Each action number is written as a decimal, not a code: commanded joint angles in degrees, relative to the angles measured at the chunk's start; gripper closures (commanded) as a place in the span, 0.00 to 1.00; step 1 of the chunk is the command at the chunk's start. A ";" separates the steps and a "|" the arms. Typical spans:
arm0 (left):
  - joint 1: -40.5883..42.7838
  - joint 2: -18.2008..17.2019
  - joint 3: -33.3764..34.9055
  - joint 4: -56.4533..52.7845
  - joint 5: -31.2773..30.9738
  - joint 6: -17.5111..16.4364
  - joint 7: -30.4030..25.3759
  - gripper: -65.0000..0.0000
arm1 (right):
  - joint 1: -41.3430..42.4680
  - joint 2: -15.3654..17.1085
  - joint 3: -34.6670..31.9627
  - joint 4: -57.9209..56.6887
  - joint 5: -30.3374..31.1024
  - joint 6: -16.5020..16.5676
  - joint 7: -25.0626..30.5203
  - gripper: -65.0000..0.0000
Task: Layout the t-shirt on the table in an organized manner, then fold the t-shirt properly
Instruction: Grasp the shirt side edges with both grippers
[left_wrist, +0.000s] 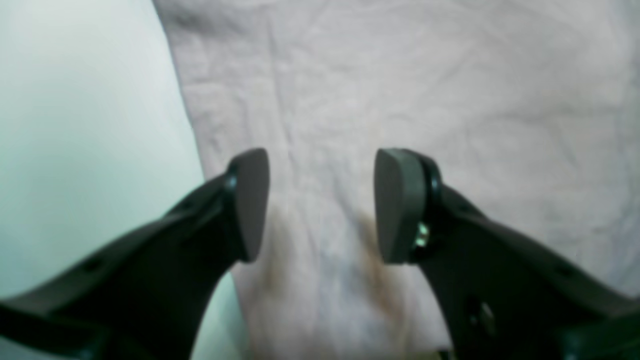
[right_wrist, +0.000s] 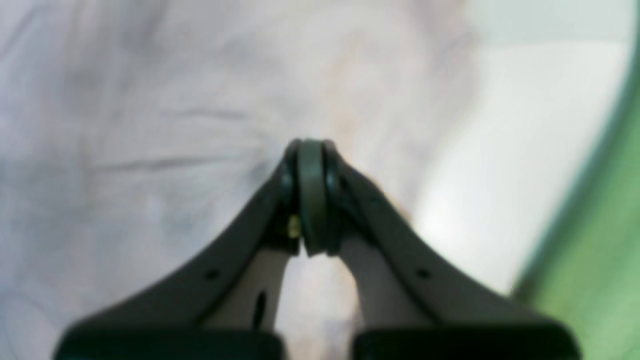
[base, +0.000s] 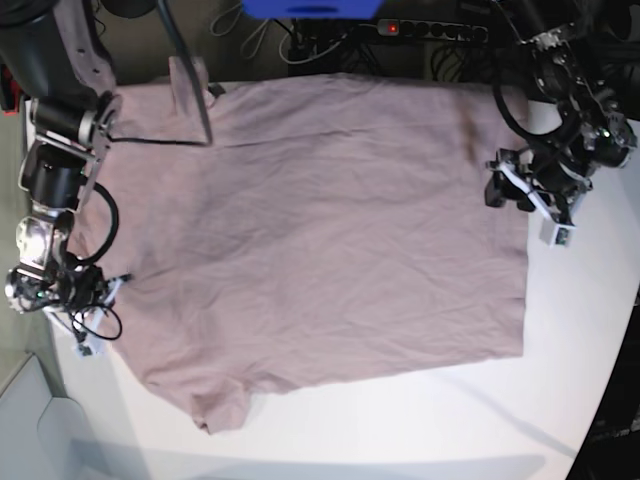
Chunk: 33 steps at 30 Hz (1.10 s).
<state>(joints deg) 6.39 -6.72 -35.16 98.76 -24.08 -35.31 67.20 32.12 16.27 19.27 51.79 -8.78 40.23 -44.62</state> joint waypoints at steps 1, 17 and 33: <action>0.51 -0.44 -0.14 1.94 -0.76 0.01 0.45 0.49 | 1.42 0.83 0.73 2.85 0.38 -0.23 0.62 1.00; 4.11 -0.36 0.04 1.33 -0.23 0.72 7.57 0.74 | -2.89 -2.43 1.17 16.56 0.47 -0.23 -6.68 1.00; 1.21 -0.88 8.39 -11.60 11.37 0.54 2.73 1.00 | -3.06 -2.95 1.17 16.56 0.47 -0.23 -6.76 1.00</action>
<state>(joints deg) 7.03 -7.51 -26.92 88.09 -17.78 -35.38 66.48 27.40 12.51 20.40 67.24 -8.73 40.27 -52.31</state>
